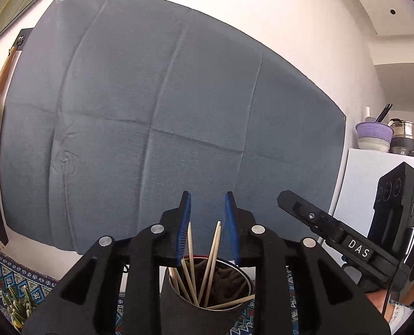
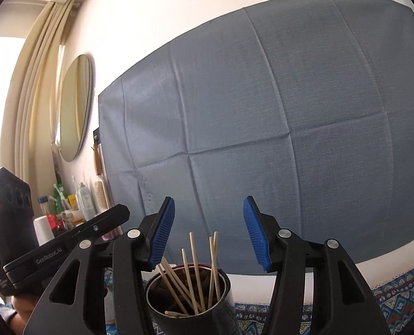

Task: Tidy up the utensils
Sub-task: 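Open the right tool over the cup while the left tool releases its stick, then move both open tools back down toward the last sticks on the cloth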

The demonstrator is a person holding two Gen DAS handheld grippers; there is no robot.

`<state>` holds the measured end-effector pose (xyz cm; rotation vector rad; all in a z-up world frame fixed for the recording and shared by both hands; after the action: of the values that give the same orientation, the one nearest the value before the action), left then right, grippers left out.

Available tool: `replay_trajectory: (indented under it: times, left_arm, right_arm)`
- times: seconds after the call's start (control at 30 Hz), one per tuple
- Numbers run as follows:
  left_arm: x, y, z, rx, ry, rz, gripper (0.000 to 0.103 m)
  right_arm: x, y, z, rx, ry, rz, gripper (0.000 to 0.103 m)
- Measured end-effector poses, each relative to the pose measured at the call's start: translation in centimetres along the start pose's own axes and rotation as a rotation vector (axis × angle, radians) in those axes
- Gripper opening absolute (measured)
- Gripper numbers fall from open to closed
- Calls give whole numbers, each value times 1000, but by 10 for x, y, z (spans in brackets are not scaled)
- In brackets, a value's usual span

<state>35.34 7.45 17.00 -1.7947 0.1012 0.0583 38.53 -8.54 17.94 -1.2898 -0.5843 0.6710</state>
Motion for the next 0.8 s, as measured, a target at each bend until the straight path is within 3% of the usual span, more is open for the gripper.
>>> replay_trajectory:
  times: [0.23,0.33,0.4,0.8]
  left_arm:
    - [-29,-10,0,6,-23,1,55]
    - [-42,-12,0,11,-35,6,73]
    - [-49,-11,2,17,-61,26,95]
    - [-81,12,14,70,-146,114,97]
  right_arm:
    - [-29,-16,15,-8,29,-17,73]
    - [-43,-20,24,-16,32,-20,82]
    - [-51,-22,30,-20,29,-15,85]
    - [-90,-10,61,-28,17,49,92]
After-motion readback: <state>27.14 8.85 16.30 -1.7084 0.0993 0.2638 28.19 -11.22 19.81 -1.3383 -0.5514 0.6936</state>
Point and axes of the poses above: each gripper's, at about its wrist camera, not at the fingertips, and x roughly the way its jaws point, z to its left, y to its underside, the point moved 7 cm from there along x, roughly the way its jaws point, and after that the axes turned 13 degrees about -y, right-handed, at the moved point
